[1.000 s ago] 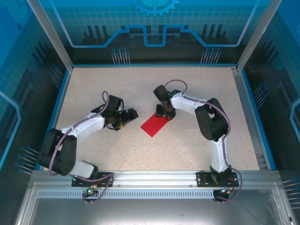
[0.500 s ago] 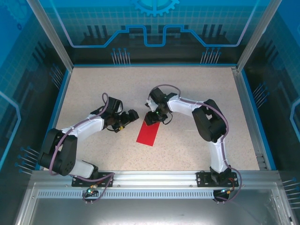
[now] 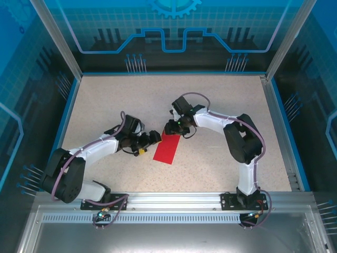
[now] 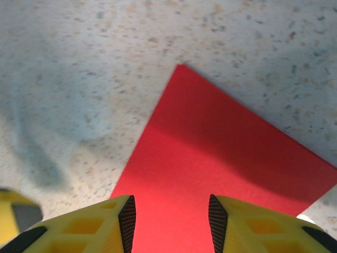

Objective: Fold a paper plane with a square sheet of paper (pick it up from the middle)
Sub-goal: Fold the triangle a second time at the center of the table.

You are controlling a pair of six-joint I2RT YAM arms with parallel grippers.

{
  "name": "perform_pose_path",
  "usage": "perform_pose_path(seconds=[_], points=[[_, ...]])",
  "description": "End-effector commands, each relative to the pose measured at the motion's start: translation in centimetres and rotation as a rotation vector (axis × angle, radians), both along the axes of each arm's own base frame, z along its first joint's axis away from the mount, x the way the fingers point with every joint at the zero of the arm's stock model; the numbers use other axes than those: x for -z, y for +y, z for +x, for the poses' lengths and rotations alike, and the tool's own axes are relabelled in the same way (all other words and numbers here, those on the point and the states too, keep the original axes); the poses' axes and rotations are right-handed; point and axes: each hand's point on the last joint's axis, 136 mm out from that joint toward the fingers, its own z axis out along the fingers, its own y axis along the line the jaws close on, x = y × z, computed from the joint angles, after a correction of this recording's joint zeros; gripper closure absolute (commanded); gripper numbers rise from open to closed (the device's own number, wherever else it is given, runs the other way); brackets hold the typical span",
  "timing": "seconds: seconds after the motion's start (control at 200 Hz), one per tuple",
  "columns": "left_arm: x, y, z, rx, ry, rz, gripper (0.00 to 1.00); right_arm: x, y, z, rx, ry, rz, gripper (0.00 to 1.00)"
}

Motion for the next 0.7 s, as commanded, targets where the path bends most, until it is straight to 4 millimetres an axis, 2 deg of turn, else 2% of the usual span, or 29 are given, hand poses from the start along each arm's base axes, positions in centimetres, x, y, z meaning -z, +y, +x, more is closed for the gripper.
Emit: perform_pose_path(seconds=[0.0, 0.1, 0.325, 0.47, 0.695], points=[[0.7, -0.6, -2.0, 0.016, 0.091, -0.017, 0.02, 2.5, -1.2, 0.5, 0.071, 0.062, -0.041, 0.57], [1.1, -1.0, -2.4, 0.028, 0.121, -0.02, 0.02, 3.4, -1.7, 0.3, 0.082, 0.087, -0.061, 0.57], [1.0, -2.0, -3.2, 0.103, 0.163, -0.053, 0.04, 5.5, -4.3, -0.2, 0.138, 0.163, -0.114, 0.57], [0.8, -3.0, -3.1, 0.118, 0.181, -0.107, 0.05, 6.3, -4.8, -0.3, 0.156, 0.193, -0.113, 0.57], [1.0, -3.5, -2.7, 0.127, 0.194, -0.097, 0.06, 7.2, -5.2, -0.7, 0.166, 0.222, -0.117, 0.58]])
